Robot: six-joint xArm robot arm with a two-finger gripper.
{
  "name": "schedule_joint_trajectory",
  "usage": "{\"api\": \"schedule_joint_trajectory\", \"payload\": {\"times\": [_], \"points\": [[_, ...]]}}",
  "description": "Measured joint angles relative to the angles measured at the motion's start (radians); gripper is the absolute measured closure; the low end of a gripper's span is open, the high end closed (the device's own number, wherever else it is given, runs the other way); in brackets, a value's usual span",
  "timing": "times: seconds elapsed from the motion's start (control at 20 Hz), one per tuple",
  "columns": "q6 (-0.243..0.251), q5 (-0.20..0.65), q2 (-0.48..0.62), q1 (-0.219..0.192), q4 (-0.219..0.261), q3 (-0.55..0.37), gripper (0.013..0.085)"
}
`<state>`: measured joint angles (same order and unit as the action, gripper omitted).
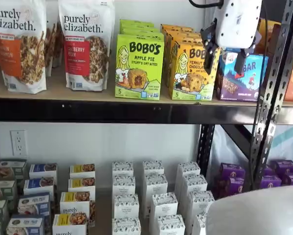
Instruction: Pick up the orange box on the top shelf, the fifth box from the left
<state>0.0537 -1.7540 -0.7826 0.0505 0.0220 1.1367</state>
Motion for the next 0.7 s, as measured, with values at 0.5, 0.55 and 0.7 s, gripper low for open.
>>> {"api": "schedule_joint_trajectory", "payload": {"times": [0.5, 0.55, 0.7], "points": [[-0.059, 0.086, 0.116, -0.062, 0.031, 0.062, 0.013], [-0.071, 0.09, 0.13, -0.075, 0.031, 0.072, 0.013], [-0.097, 0.132, 0.151, -0.103, 0.039, 0.08, 0.013]]}}
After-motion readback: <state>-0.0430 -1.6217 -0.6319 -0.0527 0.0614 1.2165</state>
